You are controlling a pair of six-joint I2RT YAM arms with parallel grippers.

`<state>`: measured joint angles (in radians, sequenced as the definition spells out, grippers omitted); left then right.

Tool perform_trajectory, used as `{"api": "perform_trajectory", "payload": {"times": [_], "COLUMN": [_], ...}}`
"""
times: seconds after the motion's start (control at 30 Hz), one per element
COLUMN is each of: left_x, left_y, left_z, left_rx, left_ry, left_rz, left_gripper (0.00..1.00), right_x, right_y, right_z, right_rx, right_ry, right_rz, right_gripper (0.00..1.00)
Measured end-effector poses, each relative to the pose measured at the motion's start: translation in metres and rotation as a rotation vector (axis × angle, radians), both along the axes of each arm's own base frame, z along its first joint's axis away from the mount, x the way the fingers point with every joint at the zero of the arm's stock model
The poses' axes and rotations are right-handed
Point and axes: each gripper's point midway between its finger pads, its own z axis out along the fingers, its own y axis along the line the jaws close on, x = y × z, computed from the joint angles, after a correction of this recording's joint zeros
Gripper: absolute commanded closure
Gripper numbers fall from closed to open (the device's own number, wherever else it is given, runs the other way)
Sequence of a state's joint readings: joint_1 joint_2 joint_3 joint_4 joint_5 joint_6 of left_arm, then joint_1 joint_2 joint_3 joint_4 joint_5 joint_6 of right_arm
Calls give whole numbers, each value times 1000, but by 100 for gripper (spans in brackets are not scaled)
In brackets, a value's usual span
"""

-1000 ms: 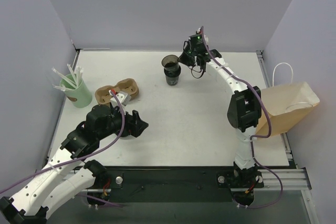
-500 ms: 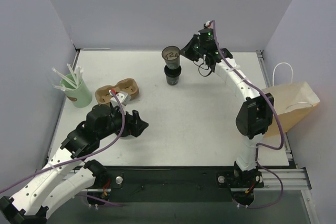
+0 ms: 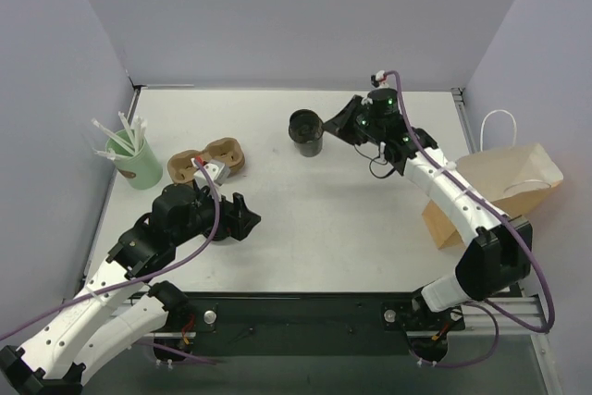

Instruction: Pack the takeout coffee

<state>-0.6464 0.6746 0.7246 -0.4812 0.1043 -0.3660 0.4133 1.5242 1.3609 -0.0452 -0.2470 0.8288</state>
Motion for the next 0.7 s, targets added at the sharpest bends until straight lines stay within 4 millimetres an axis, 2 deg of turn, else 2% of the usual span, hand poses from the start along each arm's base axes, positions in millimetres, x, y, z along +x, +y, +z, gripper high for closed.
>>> {"api": "perform_trajectory", "payload": {"times": [0.17,0.27,0.33,0.47,0.6,0.7], "left_x": [1,2,2,2,4,6], "left_y": [2,3,4,5,6,10], "left_z": [1,2,3,4,3,1], "left_rx": [1,0,-1,-1,5,19], "left_ry": [-8,-13,-16,-21,-23,-21], "left_rz": [12,18,20,26,39,63], "left_gripper": [3,3,3,3,3,3], "right_x": [-72,-109,-126,-149,-158,-163], "right_y": [8,10,8,0,-4,-7], "right_z": [-59,-95,-114,-145,-163,-169], "right_rx": [-41,-59,-66,-65,-56,-57], "right_ry": [81,130,155,194,214,218], "right_rz": [91,136,150,152,144,139], "right_gripper": [100,100,100,100,100,91]}}
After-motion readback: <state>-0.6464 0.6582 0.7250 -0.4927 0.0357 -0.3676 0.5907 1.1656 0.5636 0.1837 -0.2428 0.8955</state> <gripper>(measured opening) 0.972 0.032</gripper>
